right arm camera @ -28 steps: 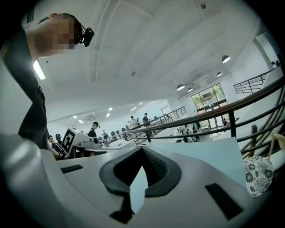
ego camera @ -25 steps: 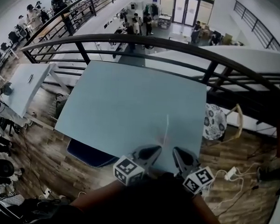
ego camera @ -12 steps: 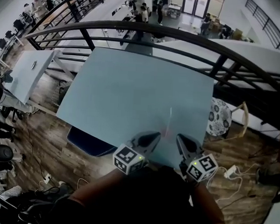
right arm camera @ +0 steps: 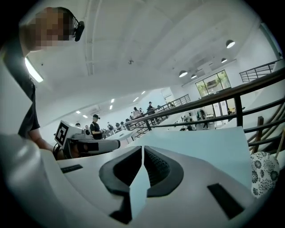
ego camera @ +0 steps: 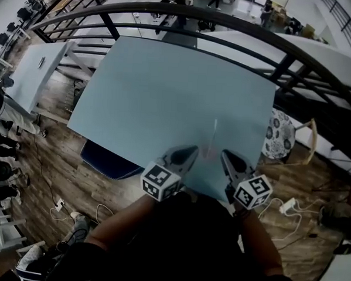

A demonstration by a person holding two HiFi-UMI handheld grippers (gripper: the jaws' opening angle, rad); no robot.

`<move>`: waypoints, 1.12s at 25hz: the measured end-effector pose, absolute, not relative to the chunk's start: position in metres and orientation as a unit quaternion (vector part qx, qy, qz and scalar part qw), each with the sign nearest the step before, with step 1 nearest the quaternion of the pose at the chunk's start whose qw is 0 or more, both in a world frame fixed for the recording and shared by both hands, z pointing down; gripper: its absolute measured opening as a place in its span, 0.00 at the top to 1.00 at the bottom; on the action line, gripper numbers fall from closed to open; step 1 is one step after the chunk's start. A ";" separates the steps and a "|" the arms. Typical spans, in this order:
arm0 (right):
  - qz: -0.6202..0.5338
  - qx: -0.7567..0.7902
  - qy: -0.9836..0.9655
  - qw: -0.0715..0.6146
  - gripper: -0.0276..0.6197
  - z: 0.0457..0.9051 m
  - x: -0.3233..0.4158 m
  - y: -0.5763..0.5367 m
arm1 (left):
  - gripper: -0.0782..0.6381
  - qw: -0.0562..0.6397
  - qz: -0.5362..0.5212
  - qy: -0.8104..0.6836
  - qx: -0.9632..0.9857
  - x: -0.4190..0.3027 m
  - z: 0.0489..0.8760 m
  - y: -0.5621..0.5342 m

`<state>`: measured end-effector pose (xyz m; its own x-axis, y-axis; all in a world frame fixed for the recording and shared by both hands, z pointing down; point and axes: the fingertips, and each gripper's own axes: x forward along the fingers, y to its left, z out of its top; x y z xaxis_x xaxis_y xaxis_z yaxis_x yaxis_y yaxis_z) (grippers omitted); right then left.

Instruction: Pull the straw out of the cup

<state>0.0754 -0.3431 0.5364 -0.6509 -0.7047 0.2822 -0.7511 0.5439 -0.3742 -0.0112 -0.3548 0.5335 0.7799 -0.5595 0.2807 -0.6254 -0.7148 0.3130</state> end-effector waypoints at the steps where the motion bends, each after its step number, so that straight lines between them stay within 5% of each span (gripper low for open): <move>1: 0.240 0.414 -0.877 0.051 0.94 0.542 0.080 -0.343 | 0.87 0.201 0.087 -0.323 0.921 -0.006 0.538 -0.354; 11: 0.272 0.409 -0.869 0.067 0.93 0.586 0.085 -0.368 | 0.87 0.216 0.106 -0.321 0.916 0.005 0.565 -0.365; 28: 0.314 0.408 -0.851 0.105 0.78 0.647 0.083 -0.410 | 0.87 0.233 0.124 -0.334 0.905 0.005 0.607 -0.397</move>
